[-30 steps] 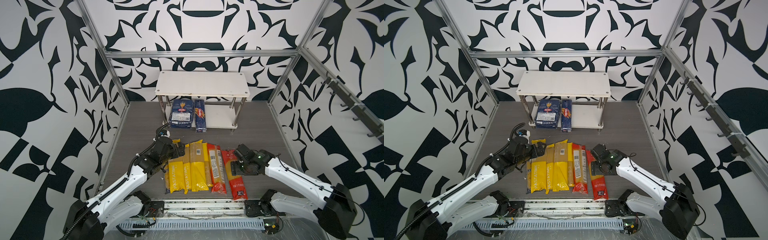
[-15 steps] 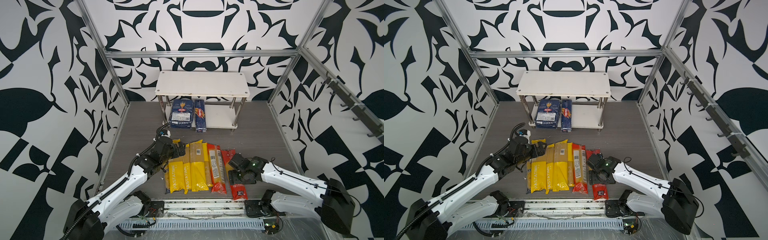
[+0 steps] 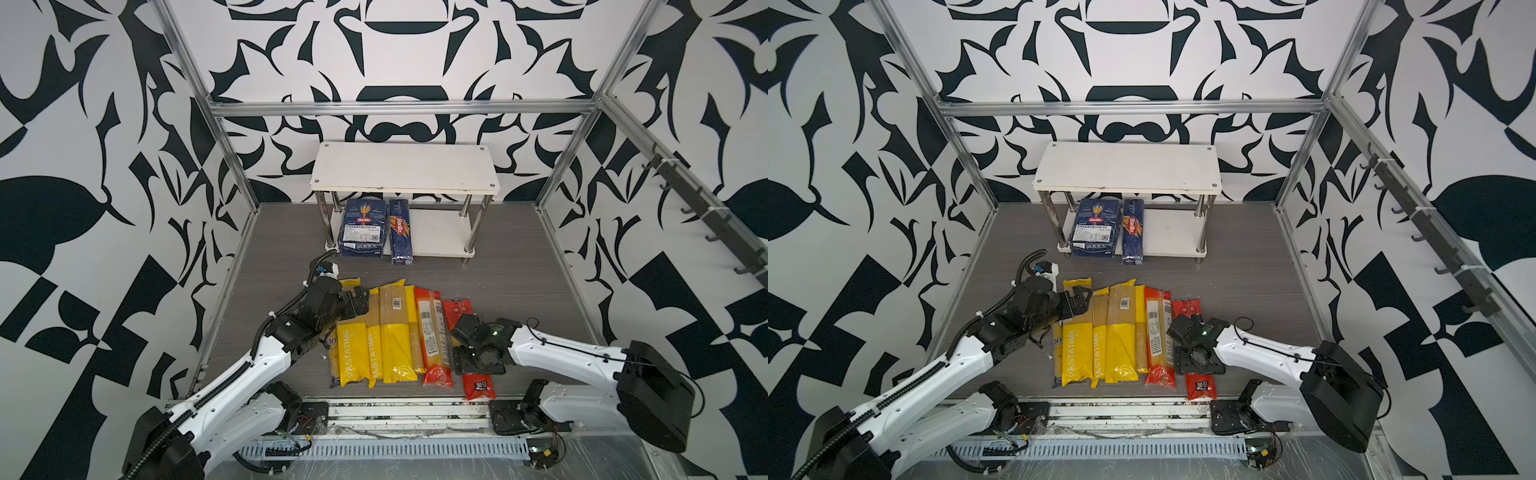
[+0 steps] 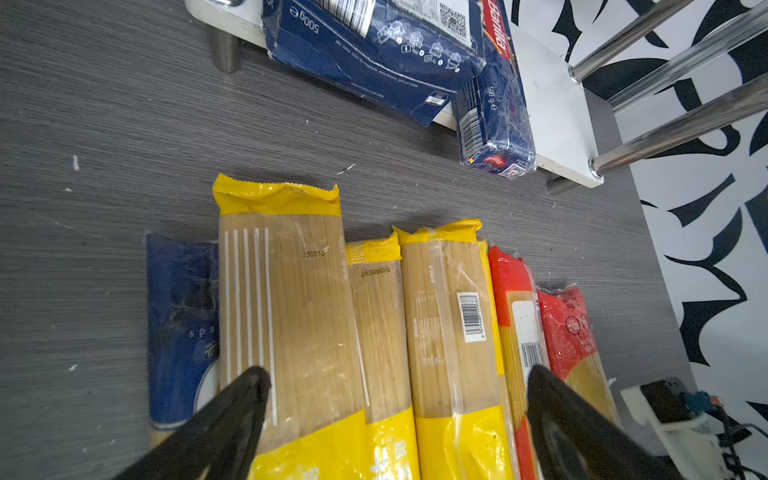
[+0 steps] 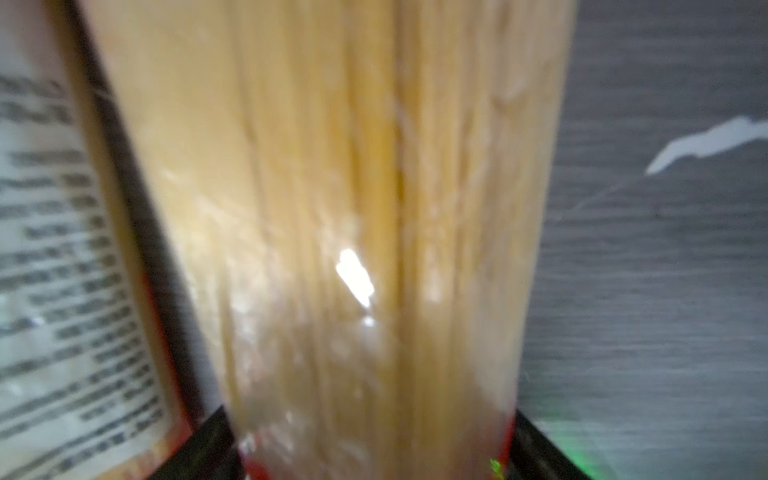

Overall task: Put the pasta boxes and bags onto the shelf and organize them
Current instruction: 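Move the right gripper to the red spaghetti bag and grasp it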

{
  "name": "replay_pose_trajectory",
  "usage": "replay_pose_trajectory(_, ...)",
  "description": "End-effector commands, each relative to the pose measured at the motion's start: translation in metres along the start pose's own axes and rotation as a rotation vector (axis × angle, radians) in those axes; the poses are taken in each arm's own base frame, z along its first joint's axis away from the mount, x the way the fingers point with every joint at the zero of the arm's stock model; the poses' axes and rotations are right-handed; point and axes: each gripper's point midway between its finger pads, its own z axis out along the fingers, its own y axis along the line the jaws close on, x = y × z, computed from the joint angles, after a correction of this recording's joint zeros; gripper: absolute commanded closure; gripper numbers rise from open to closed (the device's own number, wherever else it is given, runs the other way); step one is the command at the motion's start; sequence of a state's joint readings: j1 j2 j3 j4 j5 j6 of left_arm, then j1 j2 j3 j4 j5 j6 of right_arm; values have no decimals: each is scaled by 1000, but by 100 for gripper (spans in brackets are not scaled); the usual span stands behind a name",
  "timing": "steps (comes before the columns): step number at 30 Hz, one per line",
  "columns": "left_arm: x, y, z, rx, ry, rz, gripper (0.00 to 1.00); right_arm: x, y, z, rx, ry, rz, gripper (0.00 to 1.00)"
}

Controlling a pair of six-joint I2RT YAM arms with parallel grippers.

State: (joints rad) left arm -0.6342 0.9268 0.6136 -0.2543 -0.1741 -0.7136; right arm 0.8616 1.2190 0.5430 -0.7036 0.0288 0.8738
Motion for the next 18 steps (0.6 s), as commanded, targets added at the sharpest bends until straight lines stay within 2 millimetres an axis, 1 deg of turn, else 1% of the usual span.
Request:
replay_pose_trajectory(1,4,6,-1,-9,1,-7,1,4,4,15,-15,16,14,22)
replay_pose_trajectory(3,4,6,-2,-12,0,-6,1,5,6,21,-19,29,14,26)
replay_pose_trajectory(6,4,7,-3,-16,0,-5,1,6,10,26,-33,38,8,41)
replay_pose_trajectory(8,4,8,-3,-19,-2,-3,1,4,12,25,-42,30,9,49)
replay_pose_trajectory(10,3,8,-4,-21,-6,-2,1,0,16,20,-63,12,6,55)
replay_pose_trajectory(13,2,9,-6,-24,-10,0,1,-6,24,10,-105,-18,4,61)
replay_pose_trajectory(17,1,9,-7,-28,-13,1,1,-19,31,-8,-145,-78,-4,66)
replay_pose_trajectory(18,1,10,-8,-29,-13,3,1,-22,33,-14,-157,-96,-7,69)
